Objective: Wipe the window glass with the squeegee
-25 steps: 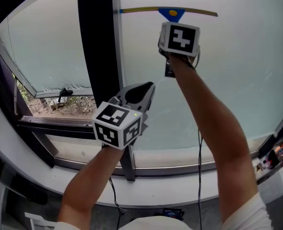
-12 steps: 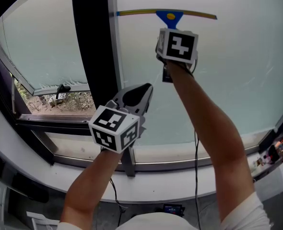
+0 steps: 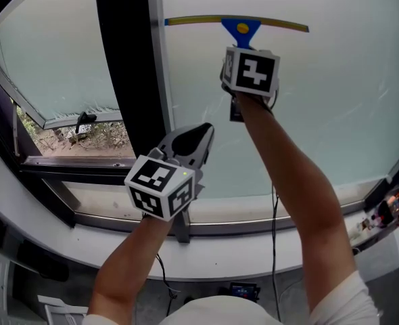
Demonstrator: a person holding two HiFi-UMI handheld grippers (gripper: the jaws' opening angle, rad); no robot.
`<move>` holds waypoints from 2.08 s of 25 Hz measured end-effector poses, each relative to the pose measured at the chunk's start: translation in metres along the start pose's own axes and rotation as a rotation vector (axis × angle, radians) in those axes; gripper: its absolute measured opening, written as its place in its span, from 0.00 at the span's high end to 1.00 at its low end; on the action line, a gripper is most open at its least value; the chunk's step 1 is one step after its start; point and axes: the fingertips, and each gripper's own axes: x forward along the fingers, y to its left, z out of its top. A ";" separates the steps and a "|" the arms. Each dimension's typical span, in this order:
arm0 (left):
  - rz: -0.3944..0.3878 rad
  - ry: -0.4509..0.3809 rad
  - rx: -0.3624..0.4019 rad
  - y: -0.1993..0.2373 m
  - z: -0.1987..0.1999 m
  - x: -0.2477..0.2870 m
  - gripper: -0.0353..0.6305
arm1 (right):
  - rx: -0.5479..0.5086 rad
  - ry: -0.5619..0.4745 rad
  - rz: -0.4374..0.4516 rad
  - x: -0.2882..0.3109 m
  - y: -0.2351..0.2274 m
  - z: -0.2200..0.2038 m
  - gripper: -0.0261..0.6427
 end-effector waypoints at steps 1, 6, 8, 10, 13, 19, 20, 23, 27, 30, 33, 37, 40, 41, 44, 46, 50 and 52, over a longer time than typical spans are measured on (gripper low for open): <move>0.000 0.001 -0.004 0.000 -0.002 0.000 0.90 | 0.001 0.004 0.001 0.000 0.000 -0.003 0.75; -0.002 0.007 -0.029 -0.003 -0.011 0.000 0.90 | 0.033 0.079 0.032 0.001 0.005 -0.031 0.75; -0.003 0.009 -0.037 -0.004 -0.015 0.000 0.90 | 0.025 0.084 0.031 0.000 0.006 -0.035 0.75; -0.004 0.012 -0.044 -0.005 -0.018 0.000 0.90 | 0.012 0.088 0.030 -0.002 0.007 -0.039 0.75; -0.007 0.018 -0.052 -0.006 -0.023 -0.001 0.90 | -0.002 0.086 0.034 -0.006 0.010 -0.043 0.75; -0.010 0.030 -0.064 -0.007 -0.032 -0.002 0.90 | -0.010 0.077 0.043 -0.011 0.012 -0.047 0.75; -0.010 0.032 -0.066 -0.007 -0.033 -0.003 0.90 | -0.016 0.074 0.044 -0.012 0.013 -0.047 0.75; -0.012 0.036 -0.070 -0.009 -0.036 -0.004 0.90 | -0.027 0.063 0.052 -0.016 0.015 -0.046 0.75; -0.016 0.044 -0.076 -0.011 -0.040 -0.006 0.90 | -0.025 0.052 0.060 -0.021 0.017 -0.046 0.74; -0.018 0.048 -0.085 -0.014 -0.043 -0.007 0.90 | -0.031 0.043 0.059 -0.025 0.017 -0.045 0.74; -0.021 0.050 -0.091 -0.016 -0.045 -0.008 0.90 | -0.032 0.042 0.056 -0.028 0.016 -0.046 0.74; -0.023 0.052 -0.095 -0.017 -0.047 -0.011 0.90 | -0.009 0.042 0.051 -0.031 0.013 -0.049 0.75; -0.024 0.055 -0.099 -0.018 -0.048 -0.013 0.90 | 0.000 0.042 0.063 -0.034 0.014 -0.053 0.75; -0.024 0.057 -0.100 -0.019 -0.049 -0.014 0.90 | -0.005 0.043 0.063 -0.036 0.015 -0.054 0.75; -0.024 0.061 -0.106 -0.020 -0.053 -0.016 0.90 | -0.014 0.046 0.059 -0.040 0.014 -0.060 0.75; -0.024 0.062 -0.110 -0.021 -0.055 -0.017 0.90 | -0.006 0.048 0.060 -0.041 0.013 -0.063 0.75; -0.025 0.067 -0.120 -0.022 -0.059 -0.019 0.90 | 0.008 0.065 0.052 -0.042 0.010 -0.071 0.75; -0.026 0.071 -0.124 -0.022 -0.061 -0.020 0.90 | 0.010 0.071 0.050 -0.042 0.010 -0.075 0.75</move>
